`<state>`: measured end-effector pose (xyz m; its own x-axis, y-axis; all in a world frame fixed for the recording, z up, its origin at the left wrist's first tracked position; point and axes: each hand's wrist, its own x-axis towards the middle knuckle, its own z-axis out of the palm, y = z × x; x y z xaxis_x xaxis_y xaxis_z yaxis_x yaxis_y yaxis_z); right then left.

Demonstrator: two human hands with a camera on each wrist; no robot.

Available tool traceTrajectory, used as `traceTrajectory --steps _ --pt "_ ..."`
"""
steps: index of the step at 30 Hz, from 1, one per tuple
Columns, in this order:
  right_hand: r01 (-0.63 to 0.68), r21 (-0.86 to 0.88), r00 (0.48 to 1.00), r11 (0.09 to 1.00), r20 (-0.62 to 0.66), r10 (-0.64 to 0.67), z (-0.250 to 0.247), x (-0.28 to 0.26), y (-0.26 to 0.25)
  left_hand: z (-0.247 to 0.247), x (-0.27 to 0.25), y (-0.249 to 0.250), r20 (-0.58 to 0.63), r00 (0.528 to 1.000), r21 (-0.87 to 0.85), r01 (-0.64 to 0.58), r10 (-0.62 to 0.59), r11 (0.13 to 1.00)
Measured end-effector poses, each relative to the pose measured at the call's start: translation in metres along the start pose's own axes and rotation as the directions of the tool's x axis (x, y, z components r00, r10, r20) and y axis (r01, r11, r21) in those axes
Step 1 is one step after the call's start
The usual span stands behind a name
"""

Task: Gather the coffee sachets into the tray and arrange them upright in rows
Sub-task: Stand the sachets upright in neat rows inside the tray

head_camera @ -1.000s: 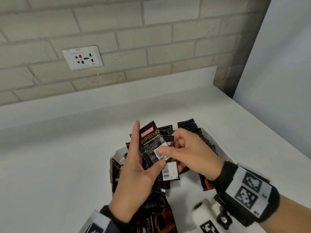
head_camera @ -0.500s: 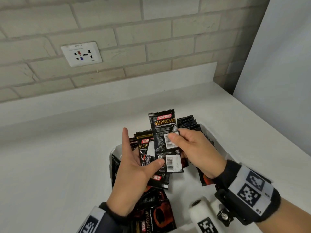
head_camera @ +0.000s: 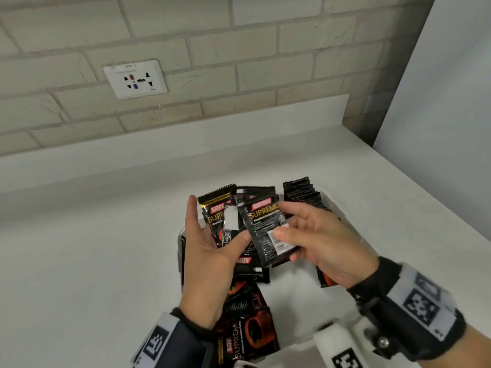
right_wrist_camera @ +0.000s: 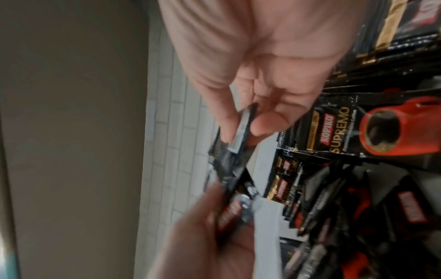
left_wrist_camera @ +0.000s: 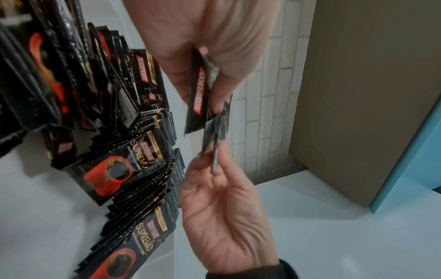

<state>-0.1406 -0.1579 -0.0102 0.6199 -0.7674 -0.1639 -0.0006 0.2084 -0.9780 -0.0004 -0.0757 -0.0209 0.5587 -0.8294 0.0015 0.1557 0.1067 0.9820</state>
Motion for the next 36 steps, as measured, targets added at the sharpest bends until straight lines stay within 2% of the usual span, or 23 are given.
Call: traceTrajectory --steps 3,7,10,11,13,15,18,20,23,25,28,31,34,36 --pt "0.003 -0.042 0.999 0.999 -0.054 -0.006 0.008 0.004 0.007 0.002 -0.001 0.000 0.056 0.998 -0.021 -0.036 0.038 0.999" --pt "-0.055 0.130 0.993 0.990 -0.098 0.068 0.007 0.008 0.008 -0.002 -0.002 0.000 0.101 0.993 -0.072 0.065 -0.057 0.995" --pt "-0.016 0.243 0.977 0.970 -0.204 0.068 0.002 0.007 -0.001 -0.005 0.000 -0.001 0.042 0.996 -0.045 0.078 -0.076 0.996" --pt "0.035 0.204 0.966 0.978 -0.258 0.020 -0.001 0.005 -0.006 -0.005 0.002 0.000 0.007 0.997 -0.024 0.074 -0.073 0.997" --pt "0.156 -0.087 0.922 0.984 -0.344 -0.177 -0.005 0.002 -0.015 -0.006 0.005 0.001 -0.039 0.999 0.049 0.038 -0.037 0.998" --pt "0.236 -0.418 0.867 0.877 -0.318 -0.385 -0.004 -0.002 -0.022 -0.006 0.007 0.002 -0.033 0.999 0.097 0.003 0.000 0.995" --pt "0.311 -0.742 0.839 0.594 -0.079 -0.539 0.010 -0.011 -0.032 -0.002 0.006 0.003 -0.017 0.999 0.137 -0.025 0.028 0.990" --pt "0.357 -0.832 0.844 0.424 0.093 -0.529 0.021 -0.014 -0.034 0.003 0.005 0.006 0.020 0.998 0.224 -0.057 0.054 0.973" --pt "0.368 -0.859 0.867 0.357 0.178 -0.465 0.032 -0.013 -0.031 0.006 0.002 0.009 0.064 0.998 0.216 -0.040 0.027 0.976" --pt "0.359 -0.862 0.883 0.357 0.189 -0.430 0.037 -0.010 -0.028 0.005 -0.002 0.013 0.130 0.990 0.134 0.043 -0.061 0.990" --pt "0.333 -0.824 0.922 0.458 0.183 -0.342 0.041 -0.008 -0.025 0.001 -0.006 0.018 0.234 0.965 0.016 0.115 -0.116 0.993" --pt "0.319 -0.751 0.944 0.579 0.197 -0.264 0.040 -0.009 -0.025 -0.007 -0.003 0.012 0.209 0.970 0.004 0.125 -0.123 0.992" --pt "0.269 -0.603 0.962 0.751 0.205 -0.180 0.034 -0.011 -0.028 -0.010 -0.002 0.010 0.166 0.973 -0.012 0.162 -0.158 0.987" --pt "0.242 -0.541 0.970 0.806 0.138 -0.198 0.025 -0.011 -0.033 -0.012 -0.001 0.012 0.158 0.973 -0.009 0.172 -0.168 0.985"
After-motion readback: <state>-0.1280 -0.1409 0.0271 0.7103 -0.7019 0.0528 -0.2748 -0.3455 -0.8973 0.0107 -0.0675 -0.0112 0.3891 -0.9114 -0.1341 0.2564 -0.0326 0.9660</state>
